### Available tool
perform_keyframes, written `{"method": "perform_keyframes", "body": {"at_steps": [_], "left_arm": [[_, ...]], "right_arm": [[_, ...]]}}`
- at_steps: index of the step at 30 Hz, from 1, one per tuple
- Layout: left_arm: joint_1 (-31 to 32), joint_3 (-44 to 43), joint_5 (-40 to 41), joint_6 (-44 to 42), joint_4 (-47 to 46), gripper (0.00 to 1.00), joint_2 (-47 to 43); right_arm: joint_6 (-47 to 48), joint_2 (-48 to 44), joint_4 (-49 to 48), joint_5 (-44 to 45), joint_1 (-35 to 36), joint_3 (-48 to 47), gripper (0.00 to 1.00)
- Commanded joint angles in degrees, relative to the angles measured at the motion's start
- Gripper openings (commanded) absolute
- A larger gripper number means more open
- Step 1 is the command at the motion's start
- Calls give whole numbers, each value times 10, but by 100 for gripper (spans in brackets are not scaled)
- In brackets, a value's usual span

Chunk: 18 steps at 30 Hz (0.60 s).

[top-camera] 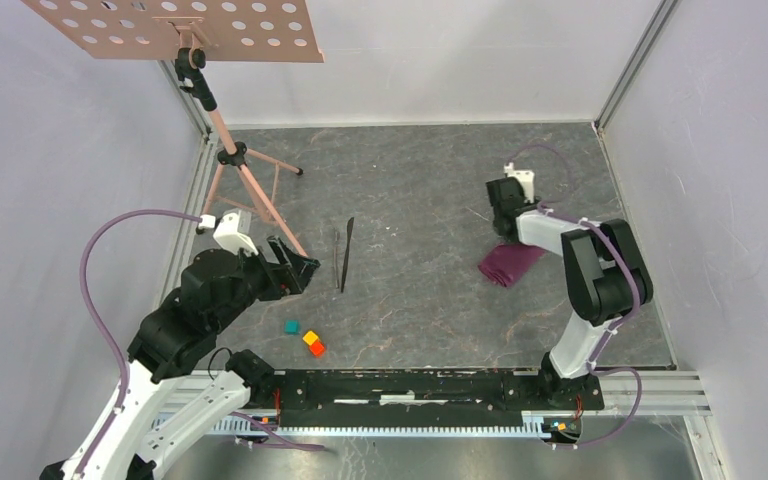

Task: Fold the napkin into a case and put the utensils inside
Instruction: Move the smaller rectangle folded napkin to the center of the board.

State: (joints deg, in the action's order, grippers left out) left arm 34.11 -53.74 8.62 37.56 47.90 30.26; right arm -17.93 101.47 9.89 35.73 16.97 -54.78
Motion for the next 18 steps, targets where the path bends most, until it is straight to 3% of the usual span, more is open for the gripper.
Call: {"method": "perform_keyframes", "body": {"at_steps": [1,9,14,18], "left_arm": [[-1,-20,-18,-33,-21,90,11],[-2,-22,-39,-42,-45,90,32],[-2,-22,-43,-44,-48,90,31],[-2,-22,-44,-42,-41,90,18]], "right_arm": [[51,1,3,-26,-57,-12,57],[111,-89,-11,-144,3,-16,74],[110,-15,32,-170,36,-63,75],[98,-14,13,-175,47,-27,72]]}}
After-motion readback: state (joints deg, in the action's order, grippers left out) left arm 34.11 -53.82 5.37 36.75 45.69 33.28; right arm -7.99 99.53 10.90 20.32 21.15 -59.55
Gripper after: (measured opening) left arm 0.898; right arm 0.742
